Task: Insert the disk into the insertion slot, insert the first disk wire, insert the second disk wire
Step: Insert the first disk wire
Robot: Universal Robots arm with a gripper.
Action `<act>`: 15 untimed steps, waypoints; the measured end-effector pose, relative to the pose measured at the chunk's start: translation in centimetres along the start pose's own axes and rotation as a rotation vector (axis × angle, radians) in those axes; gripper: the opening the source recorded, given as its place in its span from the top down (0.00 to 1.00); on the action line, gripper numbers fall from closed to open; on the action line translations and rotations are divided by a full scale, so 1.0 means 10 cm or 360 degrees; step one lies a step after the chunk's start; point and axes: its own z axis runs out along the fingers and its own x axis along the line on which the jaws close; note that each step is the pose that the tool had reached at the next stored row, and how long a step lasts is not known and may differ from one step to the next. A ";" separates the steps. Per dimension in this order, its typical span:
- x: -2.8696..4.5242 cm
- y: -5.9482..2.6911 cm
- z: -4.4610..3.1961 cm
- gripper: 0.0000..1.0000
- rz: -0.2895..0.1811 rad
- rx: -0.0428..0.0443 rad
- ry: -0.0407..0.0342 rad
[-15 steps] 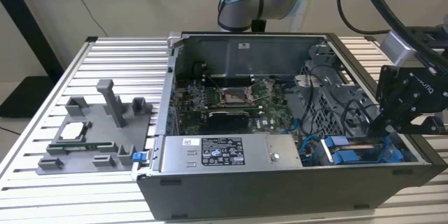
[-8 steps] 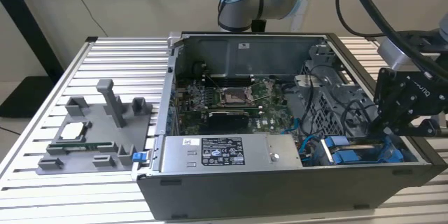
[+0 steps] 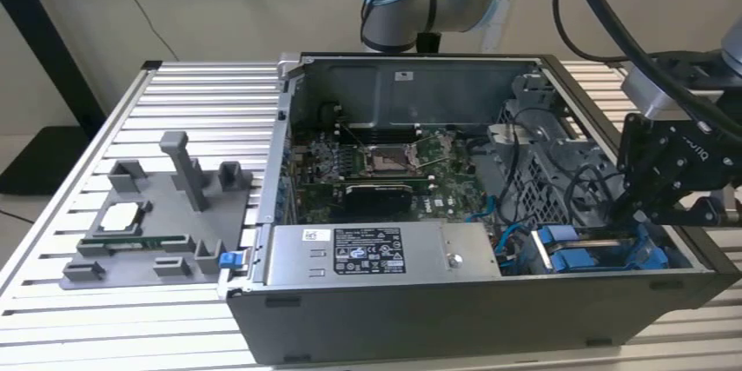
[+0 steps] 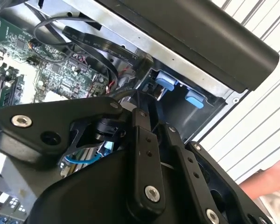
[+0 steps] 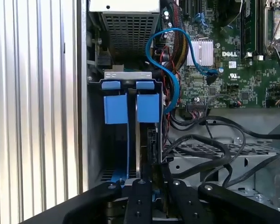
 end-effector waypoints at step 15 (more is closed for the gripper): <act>0.001 0.001 0.080 1.00 -0.0018 0.0012 0.0001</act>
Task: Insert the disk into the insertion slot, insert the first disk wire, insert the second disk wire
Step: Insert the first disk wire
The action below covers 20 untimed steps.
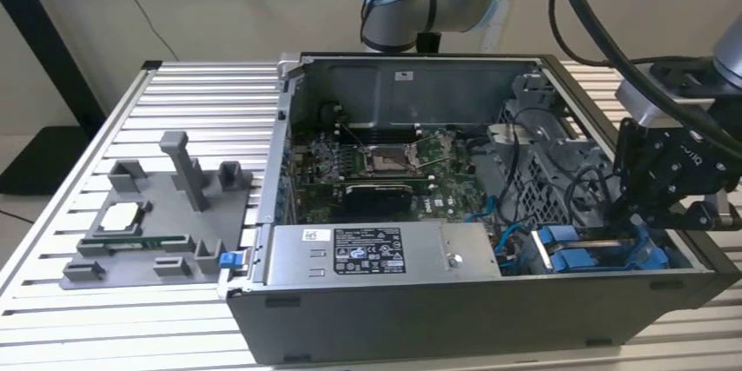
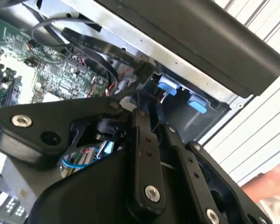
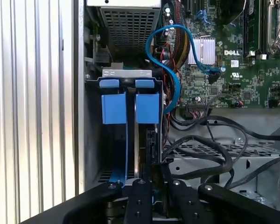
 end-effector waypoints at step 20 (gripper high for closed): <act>-0.019 0.020 -0.376 0.00 -0.0002 0.0000 -0.0002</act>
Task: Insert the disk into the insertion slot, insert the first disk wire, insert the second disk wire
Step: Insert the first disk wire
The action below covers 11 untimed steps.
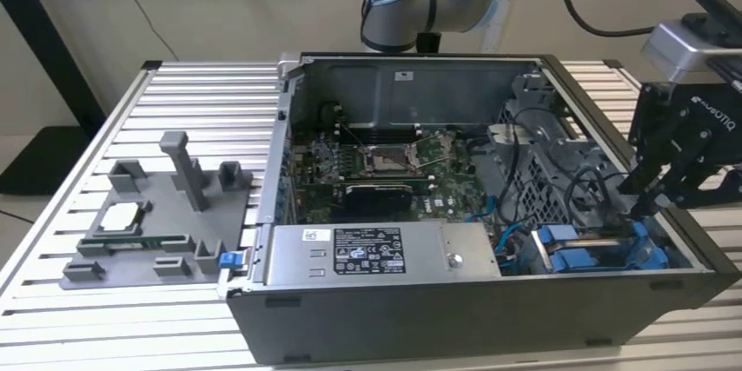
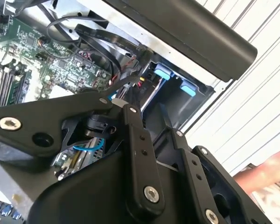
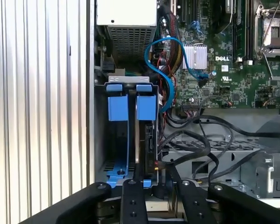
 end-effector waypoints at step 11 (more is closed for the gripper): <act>0.000 0.000 -0.001 0.00 0.0000 0.0000 0.0000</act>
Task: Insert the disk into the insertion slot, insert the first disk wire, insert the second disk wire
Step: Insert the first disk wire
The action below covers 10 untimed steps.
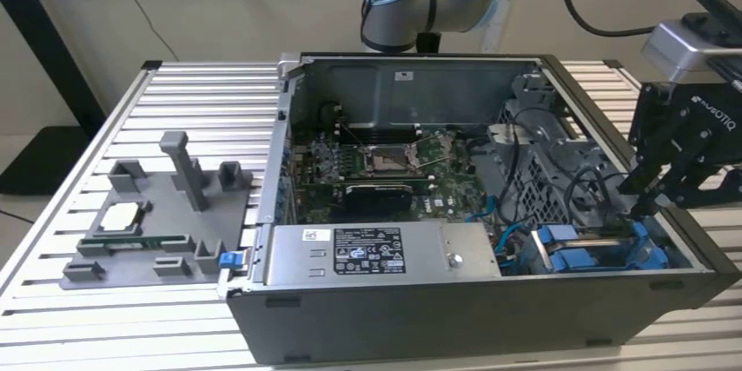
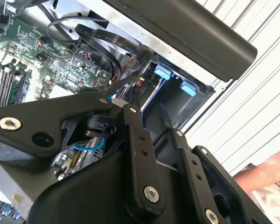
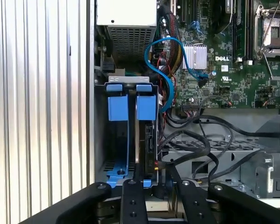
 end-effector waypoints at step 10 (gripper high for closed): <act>-0.002 -0.095 -0.005 0.00 0.0000 0.0000 0.0000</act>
